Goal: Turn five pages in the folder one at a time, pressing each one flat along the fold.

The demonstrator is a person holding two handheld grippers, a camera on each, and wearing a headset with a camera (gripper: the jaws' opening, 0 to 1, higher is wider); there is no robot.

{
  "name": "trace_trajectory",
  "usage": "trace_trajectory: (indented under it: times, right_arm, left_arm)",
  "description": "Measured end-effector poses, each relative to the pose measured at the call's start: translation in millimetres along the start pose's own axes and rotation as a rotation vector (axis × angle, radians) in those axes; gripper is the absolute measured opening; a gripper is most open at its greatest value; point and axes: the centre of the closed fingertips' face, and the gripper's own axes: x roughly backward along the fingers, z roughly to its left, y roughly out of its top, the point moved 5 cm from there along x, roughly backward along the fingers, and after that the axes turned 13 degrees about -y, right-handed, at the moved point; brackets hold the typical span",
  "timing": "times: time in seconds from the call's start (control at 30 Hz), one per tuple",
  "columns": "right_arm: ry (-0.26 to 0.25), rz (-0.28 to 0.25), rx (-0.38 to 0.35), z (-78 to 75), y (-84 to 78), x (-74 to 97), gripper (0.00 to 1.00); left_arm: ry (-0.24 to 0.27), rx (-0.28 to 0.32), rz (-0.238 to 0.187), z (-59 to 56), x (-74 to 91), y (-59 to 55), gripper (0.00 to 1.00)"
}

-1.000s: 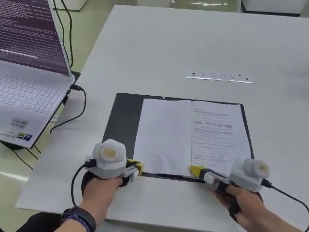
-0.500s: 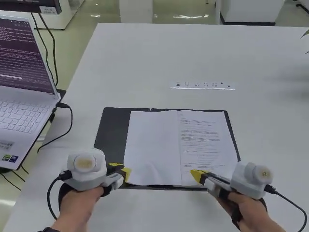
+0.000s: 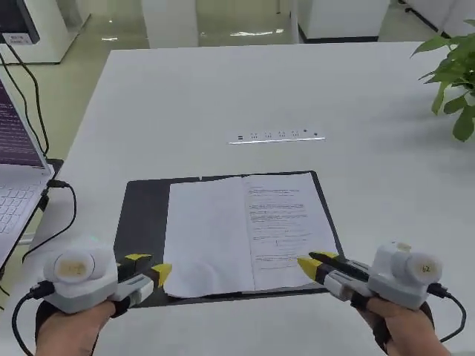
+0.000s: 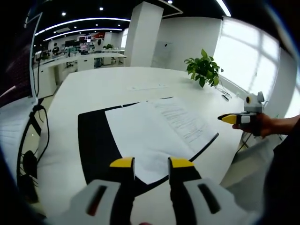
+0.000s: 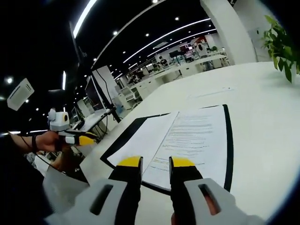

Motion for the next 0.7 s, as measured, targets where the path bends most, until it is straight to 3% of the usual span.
trace_trajectory:
  times: [0.1,0.27,0.53,0.7]
  right_arm:
    - [-0.017,-0.010,0.005,-2.9,3.2,10.4,0.26]
    - [-0.047,0.007,0.103,-6.8,4.0,20.5,0.36]
    - [-0.048,-0.023,0.099,-12.1,16.8,28.7,0.44]
    - [-0.059,-0.029,0.104,-15.4,19.3,32.1,0.48]
  left_arm:
    - [0.007,-0.007,-0.005,-1.2,3.6,1.4,0.31]
    - [0.005,-0.007,-0.009,-4.9,2.5,4.3,0.36]
    - [-0.029,-0.023,-0.016,-24.4,-4.5,10.2,0.47]
    - [-0.030,-0.041,0.002,-32.8,-6.2,13.1,0.52]
